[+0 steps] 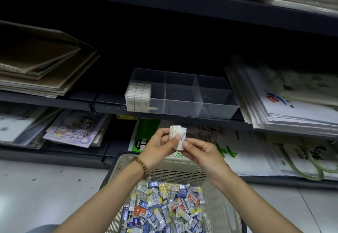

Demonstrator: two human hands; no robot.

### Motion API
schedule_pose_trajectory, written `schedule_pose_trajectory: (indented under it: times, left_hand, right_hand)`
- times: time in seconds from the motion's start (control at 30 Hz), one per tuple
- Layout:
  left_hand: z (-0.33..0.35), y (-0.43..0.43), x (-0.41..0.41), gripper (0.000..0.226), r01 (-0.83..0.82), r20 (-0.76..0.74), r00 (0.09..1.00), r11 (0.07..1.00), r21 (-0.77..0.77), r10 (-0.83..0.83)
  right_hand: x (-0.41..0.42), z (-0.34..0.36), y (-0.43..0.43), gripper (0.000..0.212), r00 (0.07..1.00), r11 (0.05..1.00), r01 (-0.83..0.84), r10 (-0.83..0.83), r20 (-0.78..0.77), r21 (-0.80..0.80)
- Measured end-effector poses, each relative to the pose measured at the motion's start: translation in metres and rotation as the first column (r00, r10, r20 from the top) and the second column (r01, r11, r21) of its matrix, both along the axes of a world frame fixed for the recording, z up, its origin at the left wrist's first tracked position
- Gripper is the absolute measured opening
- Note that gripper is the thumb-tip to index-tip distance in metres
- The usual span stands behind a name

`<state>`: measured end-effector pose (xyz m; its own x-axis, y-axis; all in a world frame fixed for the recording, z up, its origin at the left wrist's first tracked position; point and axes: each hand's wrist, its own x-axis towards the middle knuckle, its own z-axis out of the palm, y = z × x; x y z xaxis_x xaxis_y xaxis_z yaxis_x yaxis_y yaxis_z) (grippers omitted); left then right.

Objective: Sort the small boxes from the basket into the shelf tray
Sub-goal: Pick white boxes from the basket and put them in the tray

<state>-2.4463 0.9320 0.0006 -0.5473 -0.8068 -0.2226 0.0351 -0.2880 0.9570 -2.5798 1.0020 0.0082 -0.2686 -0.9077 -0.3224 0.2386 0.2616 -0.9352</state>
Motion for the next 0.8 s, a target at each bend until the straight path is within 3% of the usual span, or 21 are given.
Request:
schedule_pose_trajectory:
  times: [0.1,0.27,0.43,0.6,0.8]
  left_hand:
    - [0.000,0.002,0.003,0.034,0.024,0.019,1.000,0.998,-0.065,-0.022]
    - [0.004,0.004,0.007,0.030,0.036,0.084,0.996,0.974,-0.222,-0.018]
    - [0.009,0.003,0.011,0.029,0.069,0.086,0.995,0.961,-0.267,-0.048]
    - [0.010,0.002,0.016,0.031,0.007,0.092,0.995,0.945,-0.326,0.025]
    - [0.012,0.003,0.019,0.047,-0.098,0.002,0.995,0.959,-0.266,0.102]
  right_hand:
    - [0.003,0.000,0.002,0.018,0.996,1.000,-0.011,0.010,-0.086,-0.011]
    - [0.006,0.003,0.003,0.016,0.996,0.999,-0.032,0.030,-0.078,-0.031]
    - [0.004,0.009,0.001,0.036,0.997,0.996,-0.036,0.031,-0.071,-0.076]
    - [0.001,0.016,0.003,0.040,0.985,0.981,-0.140,0.123,-0.125,-0.135]
    - [0.005,0.016,0.004,0.038,0.986,0.970,-0.095,0.060,-0.158,-0.224]
